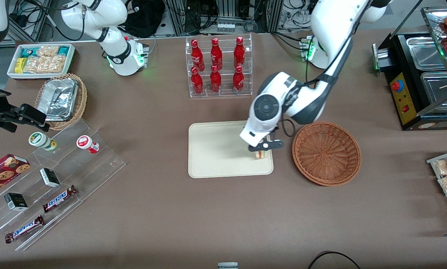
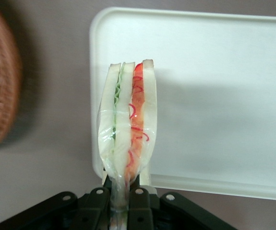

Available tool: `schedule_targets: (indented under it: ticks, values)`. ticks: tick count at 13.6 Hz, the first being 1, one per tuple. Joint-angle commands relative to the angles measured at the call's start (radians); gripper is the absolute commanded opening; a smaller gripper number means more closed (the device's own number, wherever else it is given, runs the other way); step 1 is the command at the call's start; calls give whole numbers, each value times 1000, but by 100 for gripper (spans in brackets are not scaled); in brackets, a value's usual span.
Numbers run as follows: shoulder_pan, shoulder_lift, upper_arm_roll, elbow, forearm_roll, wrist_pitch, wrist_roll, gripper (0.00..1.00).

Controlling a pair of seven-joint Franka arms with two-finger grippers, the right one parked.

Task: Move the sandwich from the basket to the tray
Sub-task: 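Lower the sandwich onto the cream tray and open the left gripper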

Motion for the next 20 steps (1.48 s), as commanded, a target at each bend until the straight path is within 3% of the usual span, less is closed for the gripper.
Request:
schedule_targets:
  ticks: [1,13,14,15,20]
  values:
    - [-79,112,13,149,-3,-16,-114,11]
    - [-146,206,13,170,10,185,-134,12]
    - [-146,211,13,172,8,185,-136,46]
    - [-145,211,13,172,8,187,-139,99]
    - [-143,146,19,174,31,169,-136,100]
